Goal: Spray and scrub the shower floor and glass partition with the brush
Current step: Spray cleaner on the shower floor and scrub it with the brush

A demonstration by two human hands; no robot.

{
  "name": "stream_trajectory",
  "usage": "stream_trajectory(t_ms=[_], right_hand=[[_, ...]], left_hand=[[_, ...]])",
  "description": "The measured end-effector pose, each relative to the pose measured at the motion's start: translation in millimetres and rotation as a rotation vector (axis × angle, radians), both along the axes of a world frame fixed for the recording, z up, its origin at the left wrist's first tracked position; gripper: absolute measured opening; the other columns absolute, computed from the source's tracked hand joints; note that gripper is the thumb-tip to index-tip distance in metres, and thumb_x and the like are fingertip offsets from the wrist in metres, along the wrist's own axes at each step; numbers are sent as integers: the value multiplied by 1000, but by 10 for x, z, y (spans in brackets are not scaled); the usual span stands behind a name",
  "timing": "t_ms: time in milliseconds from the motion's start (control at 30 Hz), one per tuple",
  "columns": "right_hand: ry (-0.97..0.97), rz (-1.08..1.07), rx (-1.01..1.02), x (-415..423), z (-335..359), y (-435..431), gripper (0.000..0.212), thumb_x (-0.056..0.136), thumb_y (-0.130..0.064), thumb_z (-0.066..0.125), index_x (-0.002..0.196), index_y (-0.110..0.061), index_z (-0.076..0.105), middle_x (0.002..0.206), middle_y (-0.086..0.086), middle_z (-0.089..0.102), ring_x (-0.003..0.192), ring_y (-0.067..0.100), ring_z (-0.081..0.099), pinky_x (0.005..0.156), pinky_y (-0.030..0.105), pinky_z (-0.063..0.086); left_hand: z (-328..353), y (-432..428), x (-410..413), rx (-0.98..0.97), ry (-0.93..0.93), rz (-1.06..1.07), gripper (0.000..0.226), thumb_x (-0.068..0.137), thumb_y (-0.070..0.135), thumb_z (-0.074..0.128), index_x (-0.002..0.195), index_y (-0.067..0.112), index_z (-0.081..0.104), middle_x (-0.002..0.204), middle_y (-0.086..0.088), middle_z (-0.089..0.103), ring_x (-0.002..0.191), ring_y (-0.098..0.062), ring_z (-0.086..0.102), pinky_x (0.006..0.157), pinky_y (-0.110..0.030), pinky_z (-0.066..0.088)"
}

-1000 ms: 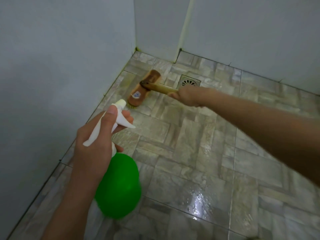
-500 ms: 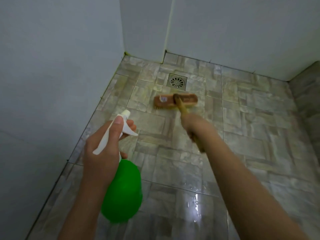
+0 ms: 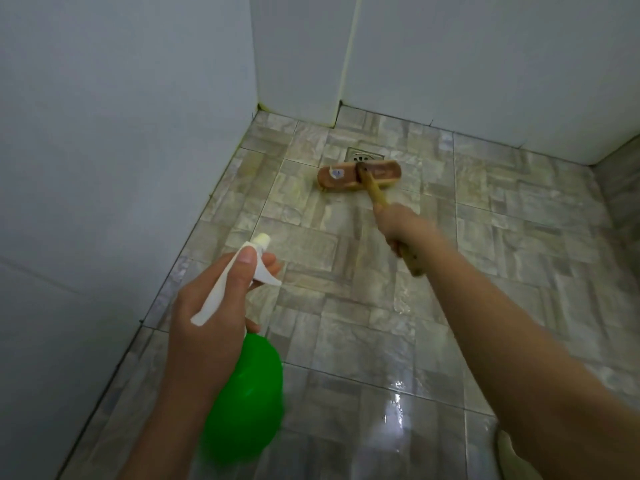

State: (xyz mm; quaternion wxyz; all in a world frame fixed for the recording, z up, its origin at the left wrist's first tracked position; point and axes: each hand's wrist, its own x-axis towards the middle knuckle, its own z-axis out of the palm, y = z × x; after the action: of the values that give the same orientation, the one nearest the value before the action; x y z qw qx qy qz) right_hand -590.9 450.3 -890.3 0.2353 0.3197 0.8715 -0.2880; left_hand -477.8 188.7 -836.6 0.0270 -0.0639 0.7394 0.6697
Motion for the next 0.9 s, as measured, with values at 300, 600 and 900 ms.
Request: stream_trajectory(t_ms=[300,600,900], right_hand=[[-61,-29,-19,780,-173,13,49,100,-51,25,93,-9,48,78,12,58,57,26,57,50,36,54],[-8,69,14,153,-15,143,49,102,-46,24,100,-4,49,74,15,56,52,26,53,48,32,48],[-19,6,-16,397,-33,-138,56,101,-46,23,109,1,54,73,14,55,53,25,51,49,30,46]], left_hand=[[14,80,-47,2,-22,-27,28,80,54,47,66,64,69,78,26,73,73,5,67,46,-17,52],[17,118,-5,24,-13,3,29,85,49,49,73,45,75,80,20,76,71,4,68,44,-15,49],[23,34,204,-30,-21,21,28,83,55,45,90,42,69,75,31,71,71,7,67,45,-12,49]])
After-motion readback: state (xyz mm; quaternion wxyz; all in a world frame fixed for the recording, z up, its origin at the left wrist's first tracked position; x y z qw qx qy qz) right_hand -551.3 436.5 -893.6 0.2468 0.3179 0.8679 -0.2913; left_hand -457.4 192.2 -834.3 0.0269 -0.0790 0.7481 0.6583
